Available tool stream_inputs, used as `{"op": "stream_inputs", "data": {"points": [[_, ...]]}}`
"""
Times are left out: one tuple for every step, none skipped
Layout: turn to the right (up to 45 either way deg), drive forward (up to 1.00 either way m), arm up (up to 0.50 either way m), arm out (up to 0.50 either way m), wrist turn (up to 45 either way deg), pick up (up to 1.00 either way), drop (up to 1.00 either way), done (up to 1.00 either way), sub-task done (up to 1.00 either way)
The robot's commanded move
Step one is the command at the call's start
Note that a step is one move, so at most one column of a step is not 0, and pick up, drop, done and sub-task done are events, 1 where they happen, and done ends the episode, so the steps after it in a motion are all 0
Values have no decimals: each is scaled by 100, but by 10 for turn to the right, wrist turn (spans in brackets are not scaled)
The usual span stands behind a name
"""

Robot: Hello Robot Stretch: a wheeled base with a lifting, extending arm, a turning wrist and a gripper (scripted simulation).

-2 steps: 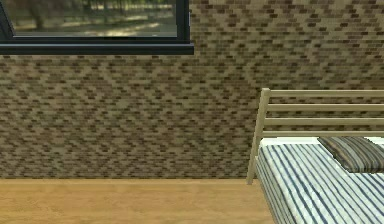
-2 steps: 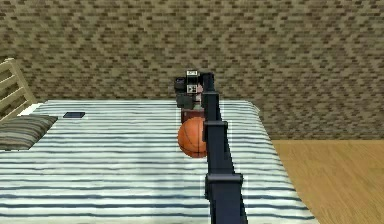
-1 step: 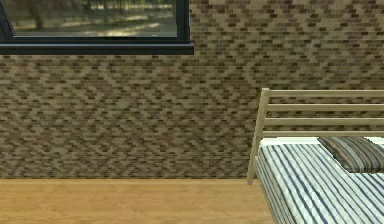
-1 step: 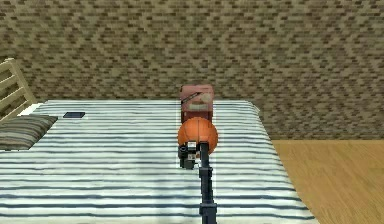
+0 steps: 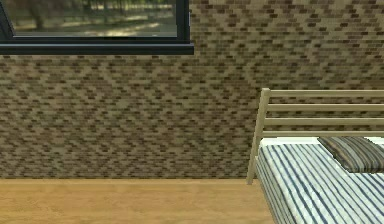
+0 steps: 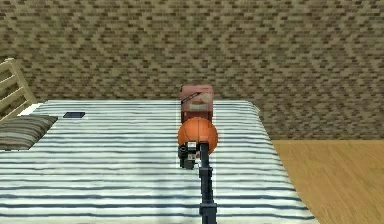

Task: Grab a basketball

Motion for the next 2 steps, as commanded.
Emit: {"op": "stream_inputs", "data": {"points": [[0, 0, 10, 0, 0, 0, 0, 0, 0], [0, 0, 0, 0, 0, 0, 0, 100, 0]]}}
